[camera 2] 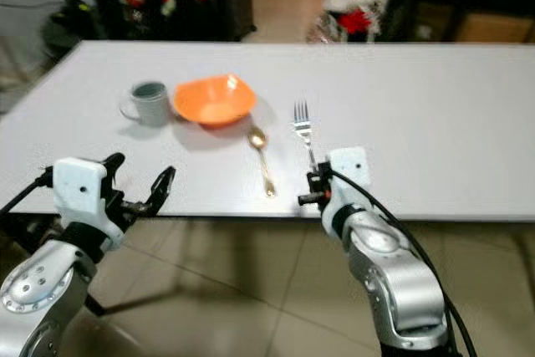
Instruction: Setting the table
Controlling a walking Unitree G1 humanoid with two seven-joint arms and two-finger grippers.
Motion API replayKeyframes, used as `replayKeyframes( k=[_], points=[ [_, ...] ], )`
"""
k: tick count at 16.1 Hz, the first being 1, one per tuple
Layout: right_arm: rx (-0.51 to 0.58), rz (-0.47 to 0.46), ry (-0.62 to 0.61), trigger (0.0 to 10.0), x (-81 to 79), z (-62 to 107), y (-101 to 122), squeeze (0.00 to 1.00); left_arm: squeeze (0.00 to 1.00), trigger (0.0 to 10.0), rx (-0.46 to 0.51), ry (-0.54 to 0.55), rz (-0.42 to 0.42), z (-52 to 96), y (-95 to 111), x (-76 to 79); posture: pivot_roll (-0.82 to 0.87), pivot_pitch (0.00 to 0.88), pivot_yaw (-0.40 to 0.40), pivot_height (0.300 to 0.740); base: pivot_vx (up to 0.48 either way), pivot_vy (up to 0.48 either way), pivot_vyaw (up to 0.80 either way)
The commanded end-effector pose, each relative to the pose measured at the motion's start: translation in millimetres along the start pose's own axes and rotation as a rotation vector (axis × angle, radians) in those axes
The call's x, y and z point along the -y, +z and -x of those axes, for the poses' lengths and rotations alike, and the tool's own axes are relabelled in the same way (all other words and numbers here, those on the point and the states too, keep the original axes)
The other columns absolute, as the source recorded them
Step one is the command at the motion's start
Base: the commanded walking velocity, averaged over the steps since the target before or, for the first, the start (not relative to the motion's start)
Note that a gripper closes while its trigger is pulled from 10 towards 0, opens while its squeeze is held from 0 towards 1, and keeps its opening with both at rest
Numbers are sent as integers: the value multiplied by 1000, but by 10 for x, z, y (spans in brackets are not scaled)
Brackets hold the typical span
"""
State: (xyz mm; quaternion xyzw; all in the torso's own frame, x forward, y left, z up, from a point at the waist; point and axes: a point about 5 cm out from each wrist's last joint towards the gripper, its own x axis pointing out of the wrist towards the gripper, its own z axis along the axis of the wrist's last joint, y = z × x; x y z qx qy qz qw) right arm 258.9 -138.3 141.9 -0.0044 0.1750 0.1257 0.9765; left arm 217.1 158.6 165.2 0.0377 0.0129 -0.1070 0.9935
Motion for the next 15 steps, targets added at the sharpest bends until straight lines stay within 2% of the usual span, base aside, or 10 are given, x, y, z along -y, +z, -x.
replayKeyframes(
  k=[1,4,7,10,11,15],
  points=[
    [19,6,40,10000,-86,-36,46,0,0,10000,-10,19,-14,22,-16,-47,-18,0,5,740,345,0,0],
    [2,-6,22,10000,-81,-140,40,0,0,10000,-14,8,-23,22,-34,-33,-13,0,-5,740,331,0,0],
    [-44,-6,7,10000,-86,-256,28,0,0,10000,-31,-65,-35,28,-45,41,-3,0,-14,740,0,0,0],
    [-92,-44,2,10000,-106,-366,5,0,0,10000,-33,-183,-46,58,-29,127,7,1,-9,740,0,0,0],
    [-115,-48,-6,10000,-117,-433,-13,0,0,10000,-57,-256,-59,75,-46,172,12,6,-6,740,0,0,0],
    [-152,-50,-63,10000,-90,-605,4,0,0,10000,-95,-351,-79,107,-68,245,25,18,5,740,0,0,0]
  ],
)
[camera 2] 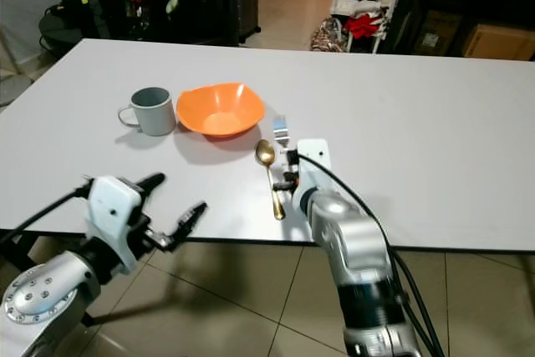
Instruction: Setting the table
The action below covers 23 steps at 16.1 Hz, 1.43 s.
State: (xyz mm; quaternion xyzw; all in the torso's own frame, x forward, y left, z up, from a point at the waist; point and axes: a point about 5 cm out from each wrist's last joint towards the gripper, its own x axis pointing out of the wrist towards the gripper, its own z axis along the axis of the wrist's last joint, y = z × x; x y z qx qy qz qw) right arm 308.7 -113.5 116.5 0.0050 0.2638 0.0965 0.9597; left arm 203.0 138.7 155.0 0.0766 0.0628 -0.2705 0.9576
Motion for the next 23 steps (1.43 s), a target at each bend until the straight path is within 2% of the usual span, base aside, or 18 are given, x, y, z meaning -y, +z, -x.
replayKeyframes(
  k=[1,4,8,17,18,19,20,23],
  points=[
    [10,0,-17,10000,19,-26,73,0,0,10000,-3,-16,-8,23,18,15,27,19,7,740,0,0,0],
    [-71,-7,-62,10000,106,-84,1,0,0,10000,-17,-22,-12,71,8,26,39,29,4,740,0,0,0],
    [-156,-34,-49,10000,138,-93,-163,0,0,10000,-31,-40,-18,113,15,36,45,37,13,740,0,0,0],
    [-251,-64,-44,10000,165,-58,-379,0,0,10000,-45,-73,-23,120,16,61,46,39,11,740,0,0,0],
    [-259,-78,-46,10000,171,-41,-405,298,0,10000,-45,-74,-24,116,17,53,45,39,14,740,0,0,0],
    [-261,-82,-48,10000,174,-35,-414,298,0,10000,-45,-75,-25,115,17,51,45,39,14,740,0,0,0],
    [-266,-89,-45,10000,168,-23,-431,1000,0,10000,-45,-77,-25,114,17,50,43,36,16,740,0,0,0],
    [-260,-105,-40,10000,161,5,-422,1000,0,10000,-46,-83,-28,99,17,35,40,27,19,740,0,0,0]
  ],
)
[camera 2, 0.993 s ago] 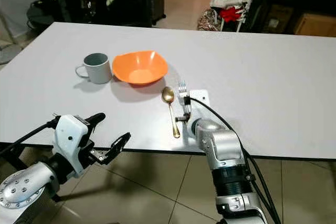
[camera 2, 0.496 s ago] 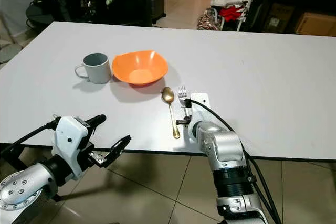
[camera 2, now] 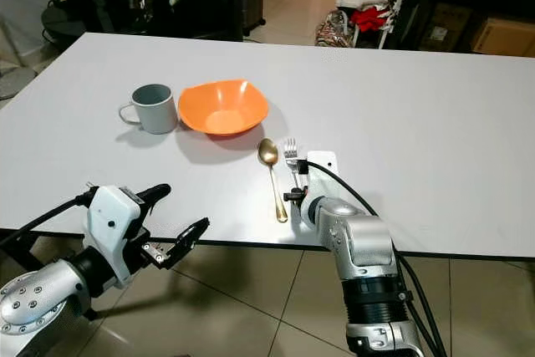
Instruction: Setting the table
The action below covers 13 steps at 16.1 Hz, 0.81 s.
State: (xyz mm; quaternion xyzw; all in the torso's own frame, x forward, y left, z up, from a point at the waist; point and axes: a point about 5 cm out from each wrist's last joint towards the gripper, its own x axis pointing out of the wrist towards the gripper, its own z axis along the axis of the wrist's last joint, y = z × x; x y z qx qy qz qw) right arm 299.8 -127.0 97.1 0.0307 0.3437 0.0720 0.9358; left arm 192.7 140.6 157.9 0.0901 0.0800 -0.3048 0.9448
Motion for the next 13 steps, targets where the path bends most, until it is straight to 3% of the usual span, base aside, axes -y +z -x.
replayKeyframes(
  k=[1,3,4,7,9,11,13],
  points=[
    [-82,-36,-11,10000,49,-10,-172,1000,0,10000,-7,-10,-7,-8,3,-9,41,24,18,740,0,0,0],
    [-19,-44,-6,10000,45,101,-70,1000,0,10000,2,6,-7,-5,17,-38,43,15,22,740,0,0,0],
    [68,28,15,10000,13,342,55,1000,0,10000,59,93,26,3,97,-135,31,8,43,740,0,0,0],
    [143,79,18,10000,1,606,128,1000,0,10000,86,166,56,10,137,-205,8,5,63,740,0,0,0],
    [343,212,53,10000,-61,875,261,1000,0,10000,107,246,75,-21,126,-249,-38,3,89,740,0,0,0],
    [473,270,36,10000,-82,1000,267,1000,0,10000,118,308,65,-122,122,-286,-66,6,108,740,0,0,0],
    [521,230,29,10000,-57,1093,218,1000,0,10000,128,308,82,-191,144,-306,-92,7,127,740,0,0,0]
  ],
)
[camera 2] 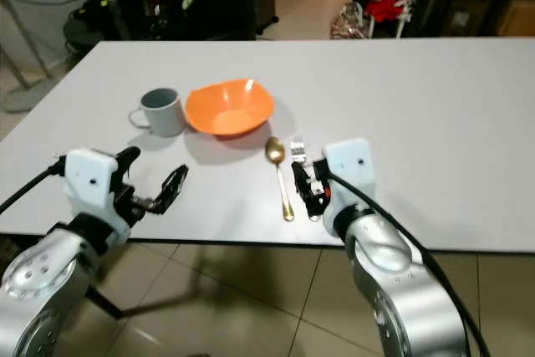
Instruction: Setting the table
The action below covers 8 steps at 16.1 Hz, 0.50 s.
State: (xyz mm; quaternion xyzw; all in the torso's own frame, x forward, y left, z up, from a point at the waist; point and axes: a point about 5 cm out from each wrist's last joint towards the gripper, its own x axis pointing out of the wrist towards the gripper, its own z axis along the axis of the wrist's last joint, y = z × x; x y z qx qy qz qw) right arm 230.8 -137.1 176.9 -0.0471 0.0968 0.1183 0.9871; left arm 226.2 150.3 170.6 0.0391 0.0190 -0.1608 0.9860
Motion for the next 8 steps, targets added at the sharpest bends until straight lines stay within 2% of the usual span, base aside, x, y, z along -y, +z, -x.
replayKeyframes(
  k=[1,3,4,6,7,8],
  points=[
    [42,-44,-3,10000,21,48,16,1000,0,10000,2,5,13,-25,16,-14,-94,11,132,740,0,304,0],
    [58,-59,11,10000,4,55,-18,1000,0,10000,9,15,20,-34,37,-29,-91,12,131,740,0,379,0],
    [60,-95,56,10000,-35,78,-80,1000,0,10000,11,25,20,-22,31,-8,-82,19,126,740,0,390,0],
    [72,-110,113,10000,-89,70,-92,1000,0,10000,11,32,20,-11,38,-4,-64,20,106,740,0,392,0],
    [86,-107,148,10000,-109,60,-91,1000,0,10000,11,35,23,15,29,17,-54,21,93,740,0,349,800],
    [89,-104,159,10000,-116,55,-100,1000,0,10000,10,41,17,27,21,22,-52,20,89,740,0,0,800]
  ],
)
